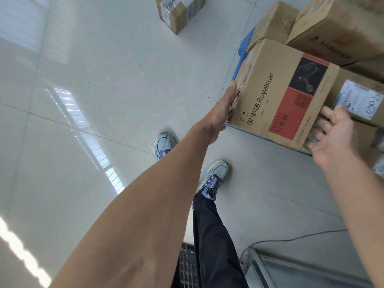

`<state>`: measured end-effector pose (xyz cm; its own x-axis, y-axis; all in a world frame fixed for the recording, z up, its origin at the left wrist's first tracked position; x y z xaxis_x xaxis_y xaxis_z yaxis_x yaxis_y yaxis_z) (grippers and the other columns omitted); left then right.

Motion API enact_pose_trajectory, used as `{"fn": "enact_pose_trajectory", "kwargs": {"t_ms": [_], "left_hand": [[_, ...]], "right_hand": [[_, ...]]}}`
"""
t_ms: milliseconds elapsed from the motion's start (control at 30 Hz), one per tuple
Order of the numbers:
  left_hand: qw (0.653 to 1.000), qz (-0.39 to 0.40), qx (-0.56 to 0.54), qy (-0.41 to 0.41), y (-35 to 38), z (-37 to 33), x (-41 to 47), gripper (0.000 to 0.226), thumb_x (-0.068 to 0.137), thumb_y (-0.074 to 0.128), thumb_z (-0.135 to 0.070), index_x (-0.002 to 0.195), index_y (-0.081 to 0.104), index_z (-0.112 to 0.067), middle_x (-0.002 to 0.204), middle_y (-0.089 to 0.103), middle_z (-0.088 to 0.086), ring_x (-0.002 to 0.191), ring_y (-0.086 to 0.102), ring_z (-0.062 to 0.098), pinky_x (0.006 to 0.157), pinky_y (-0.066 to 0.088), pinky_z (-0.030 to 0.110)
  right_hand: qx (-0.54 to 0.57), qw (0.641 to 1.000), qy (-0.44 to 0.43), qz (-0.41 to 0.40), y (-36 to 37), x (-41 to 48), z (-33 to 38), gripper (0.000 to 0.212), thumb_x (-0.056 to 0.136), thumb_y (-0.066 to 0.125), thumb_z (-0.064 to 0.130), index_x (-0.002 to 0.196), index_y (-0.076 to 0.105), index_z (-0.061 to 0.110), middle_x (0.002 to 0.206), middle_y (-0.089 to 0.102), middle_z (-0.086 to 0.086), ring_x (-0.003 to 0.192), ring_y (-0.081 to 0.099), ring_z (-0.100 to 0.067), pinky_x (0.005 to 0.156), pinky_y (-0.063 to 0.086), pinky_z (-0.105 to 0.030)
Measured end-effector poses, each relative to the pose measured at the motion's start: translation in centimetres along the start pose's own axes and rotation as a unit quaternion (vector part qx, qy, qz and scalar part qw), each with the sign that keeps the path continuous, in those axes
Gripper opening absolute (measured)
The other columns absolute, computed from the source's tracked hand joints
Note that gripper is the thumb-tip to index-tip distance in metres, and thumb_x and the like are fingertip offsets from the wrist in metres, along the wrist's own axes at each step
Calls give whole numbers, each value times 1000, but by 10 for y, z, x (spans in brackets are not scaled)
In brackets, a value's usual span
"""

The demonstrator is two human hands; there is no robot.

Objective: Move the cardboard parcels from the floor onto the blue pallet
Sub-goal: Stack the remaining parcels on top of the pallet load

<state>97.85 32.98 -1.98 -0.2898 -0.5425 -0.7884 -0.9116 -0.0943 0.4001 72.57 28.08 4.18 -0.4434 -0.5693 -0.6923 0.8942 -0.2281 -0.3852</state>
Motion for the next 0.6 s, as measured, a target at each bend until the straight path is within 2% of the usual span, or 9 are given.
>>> {"fn": "enact_pose_trajectory", "kwargs": {"t_ms": [67,200,267,433,500,600], "left_hand": [[1000,-5,9,1,0,-1,0,75,97,18,-80,162,24,-43,169,22,-16,156,17,10,124,12,55],[999,-21,32,2,-4,-10,-10,73,96,18,-81,160,24,-45,169,19,-17,157,13,11,121,15,49],[998,-39,42,4,-10,-19,-19,76,96,19,-82,162,22,-44,170,16,-19,157,11,10,122,14,51],[993,-94,64,18,-29,-49,-45,80,95,20,-83,163,22,-41,170,17,-20,158,10,11,123,14,55],[992,-106,70,27,-36,-62,-54,79,95,21,-82,163,23,-40,169,19,-19,158,11,10,123,15,56],[988,-130,72,32,-45,-84,-63,80,96,21,-81,162,28,-37,171,18,-12,159,12,15,123,16,57]], "right_hand": [[-4,1000,1,-3,-1,-2,4,44,106,37,54,125,69,29,110,79,9,100,76,-10,93,56,-43],[-3,1000,-7,-11,-5,-10,15,50,106,40,51,139,62,21,136,68,2,121,66,-13,106,50,-41],[-3,1000,-24,-16,-7,-16,28,50,107,41,48,143,59,19,145,62,0,127,60,-13,107,47,-36],[25,997,-70,-14,0,-29,79,49,101,50,46,139,62,18,138,64,4,126,61,-11,105,49,-30],[37,995,-94,9,12,-36,103,50,96,53,47,135,64,18,134,65,4,124,62,-11,103,49,-29],[43,991,-115,54,39,-46,135,38,98,54,44,127,65,22,133,65,5,124,61,-10,105,48,-28]]}}
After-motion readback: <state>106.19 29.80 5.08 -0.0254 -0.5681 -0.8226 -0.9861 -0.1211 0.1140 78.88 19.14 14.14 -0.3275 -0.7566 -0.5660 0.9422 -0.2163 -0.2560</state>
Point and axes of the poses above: each hand's wrist, its own x-axis towards the middle knuckle, its own y-axis out of the palm, z = x × y, the point moved 9 cm from there along x, towards the middle knuckle
